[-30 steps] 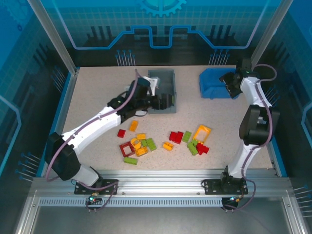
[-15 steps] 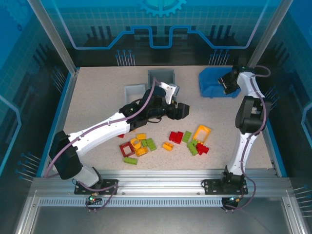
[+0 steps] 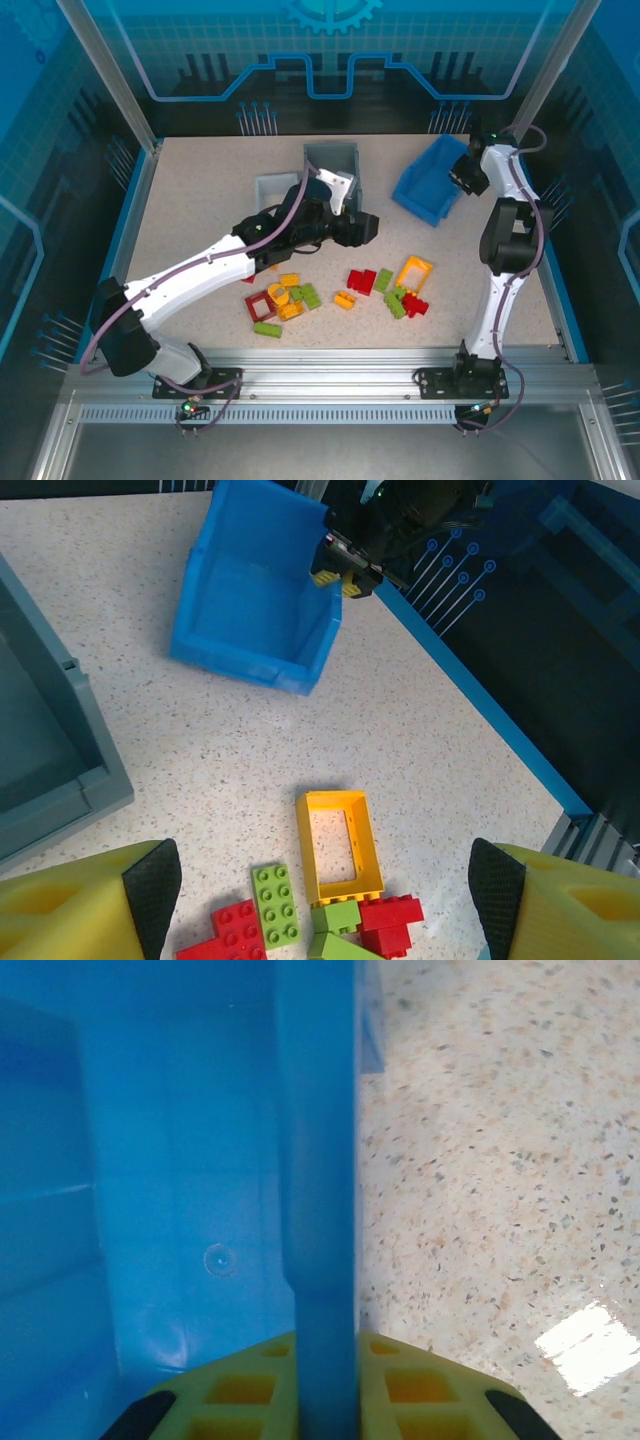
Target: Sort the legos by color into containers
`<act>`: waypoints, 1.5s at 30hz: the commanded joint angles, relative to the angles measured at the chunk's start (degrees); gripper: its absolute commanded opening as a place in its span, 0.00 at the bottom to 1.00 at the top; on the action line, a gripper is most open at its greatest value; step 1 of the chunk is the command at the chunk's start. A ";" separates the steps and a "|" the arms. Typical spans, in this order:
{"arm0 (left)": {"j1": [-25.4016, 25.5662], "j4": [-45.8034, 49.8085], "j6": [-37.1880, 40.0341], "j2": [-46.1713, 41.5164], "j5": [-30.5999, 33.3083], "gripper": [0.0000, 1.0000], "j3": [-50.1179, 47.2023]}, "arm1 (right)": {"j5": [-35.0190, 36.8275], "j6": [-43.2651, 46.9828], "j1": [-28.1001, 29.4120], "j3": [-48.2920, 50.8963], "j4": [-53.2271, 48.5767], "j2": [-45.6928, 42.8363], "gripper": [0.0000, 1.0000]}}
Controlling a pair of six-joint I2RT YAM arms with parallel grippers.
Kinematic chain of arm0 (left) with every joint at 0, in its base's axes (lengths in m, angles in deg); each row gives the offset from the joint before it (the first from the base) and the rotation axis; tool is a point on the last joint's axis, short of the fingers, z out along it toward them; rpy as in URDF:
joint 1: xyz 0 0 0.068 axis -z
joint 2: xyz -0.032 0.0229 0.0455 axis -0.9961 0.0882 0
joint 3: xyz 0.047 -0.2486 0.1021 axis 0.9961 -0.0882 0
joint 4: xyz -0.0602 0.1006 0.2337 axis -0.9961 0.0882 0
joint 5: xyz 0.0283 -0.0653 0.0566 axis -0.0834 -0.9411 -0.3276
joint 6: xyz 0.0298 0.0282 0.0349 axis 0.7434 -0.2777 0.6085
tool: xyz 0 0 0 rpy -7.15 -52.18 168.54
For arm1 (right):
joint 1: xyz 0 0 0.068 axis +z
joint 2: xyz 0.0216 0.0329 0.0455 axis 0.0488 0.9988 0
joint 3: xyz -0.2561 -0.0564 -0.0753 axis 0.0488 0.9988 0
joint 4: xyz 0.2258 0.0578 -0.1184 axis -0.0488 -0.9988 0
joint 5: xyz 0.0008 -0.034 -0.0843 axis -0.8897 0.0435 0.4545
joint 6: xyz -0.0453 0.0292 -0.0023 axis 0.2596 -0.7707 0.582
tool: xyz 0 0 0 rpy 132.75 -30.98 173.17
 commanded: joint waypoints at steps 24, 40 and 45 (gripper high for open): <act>-0.91 7.49 -5.40 -10.73 1.01 0.78 -9.66 | -8.37 29.86 8.76 3.22 -0.41 -3.23 0.18; -0.11 7.42 -6.08 -10.12 0.67 0.78 -9.59 | -12.09 25.20 10.05 1.27 1.39 0.31 0.31; 0.52 7.63 -6.08 -9.77 0.10 0.78 -9.48 | -7.58 23.45 10.06 3.55 1.80 -6.32 0.61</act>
